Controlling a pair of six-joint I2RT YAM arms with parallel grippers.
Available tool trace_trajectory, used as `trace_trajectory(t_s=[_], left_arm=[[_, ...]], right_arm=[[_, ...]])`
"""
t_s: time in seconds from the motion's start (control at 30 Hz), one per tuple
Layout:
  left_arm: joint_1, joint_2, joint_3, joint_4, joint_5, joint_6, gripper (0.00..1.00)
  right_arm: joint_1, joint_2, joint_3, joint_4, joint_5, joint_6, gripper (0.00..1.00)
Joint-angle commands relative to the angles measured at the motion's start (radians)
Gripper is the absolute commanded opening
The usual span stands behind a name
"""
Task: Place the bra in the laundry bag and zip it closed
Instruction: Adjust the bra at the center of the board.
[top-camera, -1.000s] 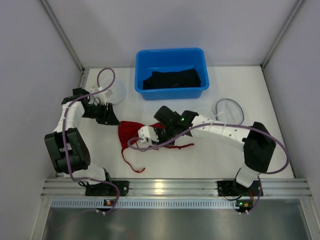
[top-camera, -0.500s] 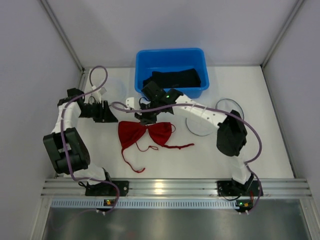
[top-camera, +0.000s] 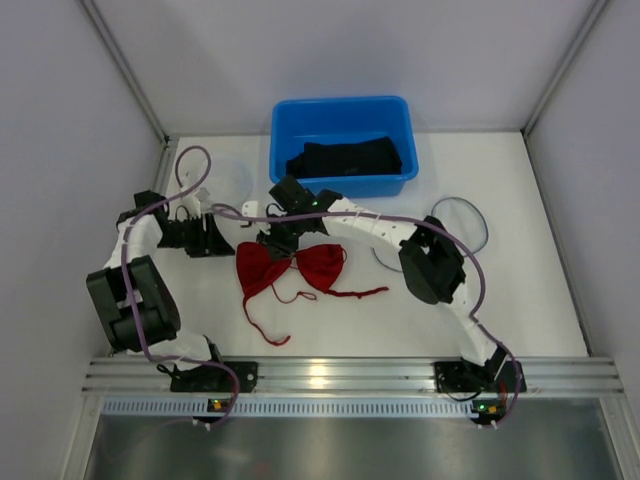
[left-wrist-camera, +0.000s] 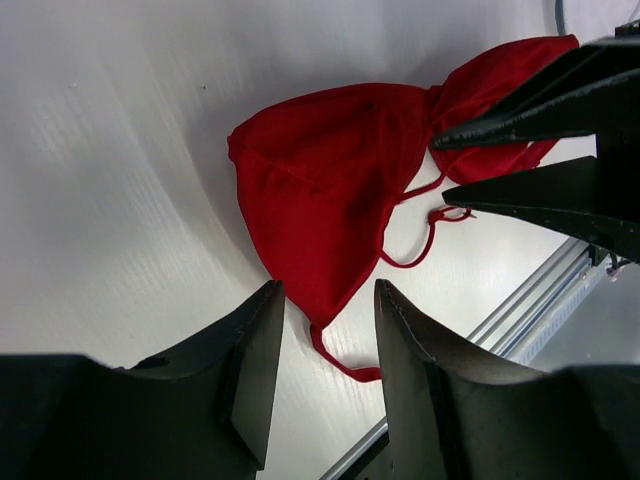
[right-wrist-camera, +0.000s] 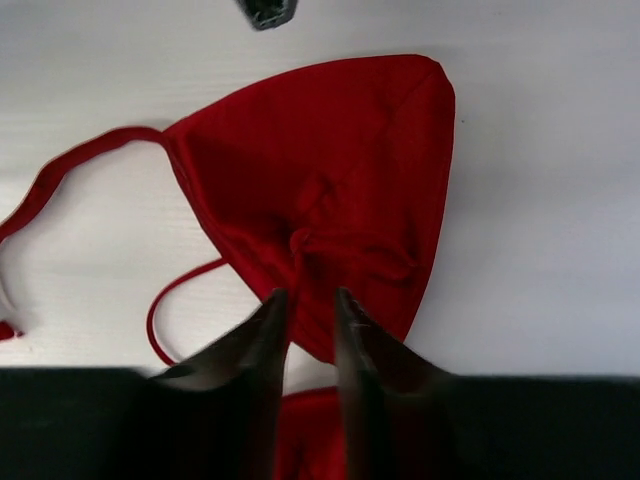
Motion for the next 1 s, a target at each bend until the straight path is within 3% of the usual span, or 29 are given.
trace_trajectory(t_s=[0.0,0.1,0.17,0.47,0.6,0.8,0.97], left_arm=[[0.006,-0.057,-0.016,0.065,-0.008,-0.037,0.47],[0.023,-0.053,-0.015,0.075,0.005,-0.074,0.47],[0.030,-0.030,-0.007,0.075,0.022,-0.099,0.47],[0.115,0.042,0.024,0.092,0.053,-0.160,0.47],[0.129,0.039,0.030,0.092,0.038,-0.152,0.47],[0.152,0.059,0.022,0.109,0.041,-0.166,0.47],[0.170,0.070,0.024,0.114,0.041,-0.174,0.47]], right_arm=[[0.016,0.011,0.049,0.069,0.001,0.027,0.39],[0.017,-0.032,0.032,0.077,0.035,0.046,0.54],[0.028,-0.083,-0.007,0.088,0.062,0.052,0.56],[0.148,-0.134,-0.080,0.049,0.055,0.237,0.49],[0.201,-0.118,-0.115,0.149,0.133,0.299,0.54],[0.228,-0.026,0.012,0.149,0.243,0.423,0.55],[0.249,0.018,0.026,0.187,0.286,0.466,0.55]])
